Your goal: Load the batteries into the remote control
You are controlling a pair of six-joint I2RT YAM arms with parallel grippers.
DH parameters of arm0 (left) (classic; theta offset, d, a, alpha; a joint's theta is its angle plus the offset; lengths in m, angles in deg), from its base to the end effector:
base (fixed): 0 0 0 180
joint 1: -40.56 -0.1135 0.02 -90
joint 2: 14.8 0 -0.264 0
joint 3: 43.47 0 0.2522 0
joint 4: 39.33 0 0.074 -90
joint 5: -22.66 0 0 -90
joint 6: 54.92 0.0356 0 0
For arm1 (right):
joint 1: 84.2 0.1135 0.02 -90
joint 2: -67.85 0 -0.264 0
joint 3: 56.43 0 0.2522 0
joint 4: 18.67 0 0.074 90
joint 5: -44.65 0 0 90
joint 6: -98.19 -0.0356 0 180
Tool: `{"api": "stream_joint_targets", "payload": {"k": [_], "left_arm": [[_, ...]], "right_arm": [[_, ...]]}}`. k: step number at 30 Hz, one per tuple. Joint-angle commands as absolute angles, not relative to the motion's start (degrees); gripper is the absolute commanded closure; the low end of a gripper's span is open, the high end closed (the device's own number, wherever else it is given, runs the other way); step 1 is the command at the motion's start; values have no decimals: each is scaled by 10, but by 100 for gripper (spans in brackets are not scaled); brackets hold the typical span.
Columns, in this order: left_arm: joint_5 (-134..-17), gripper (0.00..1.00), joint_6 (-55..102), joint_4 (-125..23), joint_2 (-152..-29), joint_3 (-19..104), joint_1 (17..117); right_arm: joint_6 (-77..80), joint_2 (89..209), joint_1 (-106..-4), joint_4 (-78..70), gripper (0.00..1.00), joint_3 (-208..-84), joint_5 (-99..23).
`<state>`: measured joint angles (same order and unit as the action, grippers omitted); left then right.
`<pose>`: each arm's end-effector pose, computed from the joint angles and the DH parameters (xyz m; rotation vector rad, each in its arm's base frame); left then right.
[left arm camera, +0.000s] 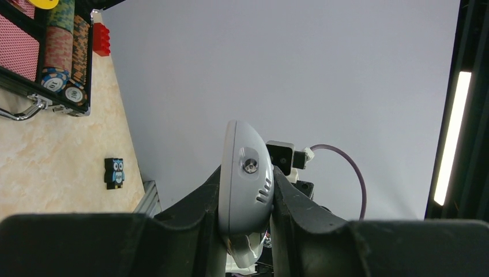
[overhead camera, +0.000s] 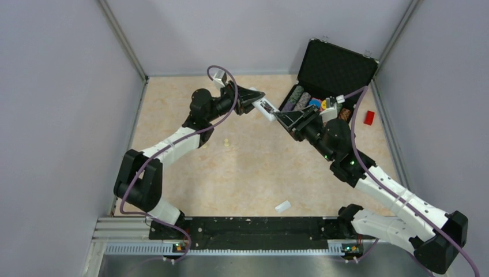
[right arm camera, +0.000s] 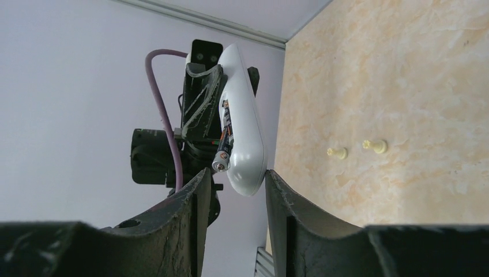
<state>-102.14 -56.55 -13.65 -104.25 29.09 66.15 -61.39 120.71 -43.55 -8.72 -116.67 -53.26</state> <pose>0.3166 -0.1742 0.3200 -0.4114 1.7907 -2.0001 0.1700 0.1395 0.3514 0.5632 1.7083 1.3367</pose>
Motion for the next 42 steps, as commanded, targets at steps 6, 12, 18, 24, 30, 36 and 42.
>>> {"api": "stream_joint_targets", "payload": {"k": [6, 12, 18, 24, 30, 36, 42], "left_arm": [[-1019, 100, -567, -98, -1005, 286, 664], [-1024, 100, -548, -89, -997, 288, 669], [-1024, 100, -543, -87, -988, 281, 670], [-1031, 100, -520, -87, -981, 280, 672], [-1040, 100, -481, -86, -973, 273, 678], [-1052, 100, -460, -88, -967, 261, 680], [-1030, 100, -481, -129, -964, 257, 680]], "right_arm": [[-641, 1208, -439, -133, 63, -1164, -529], [-633, 1229, -439, -128, 63, -1182, -508], [-637, 1238, -439, -125, 65, -1184, -500], [-644, 1245, -439, -126, 67, -1183, -491], [-657, 1252, -439, -116, 67, -1184, -482], [-676, 1257, -439, -98, 70, -1189, -482], [-675, 1257, -442, -83, 67, -1191, -473]]}}
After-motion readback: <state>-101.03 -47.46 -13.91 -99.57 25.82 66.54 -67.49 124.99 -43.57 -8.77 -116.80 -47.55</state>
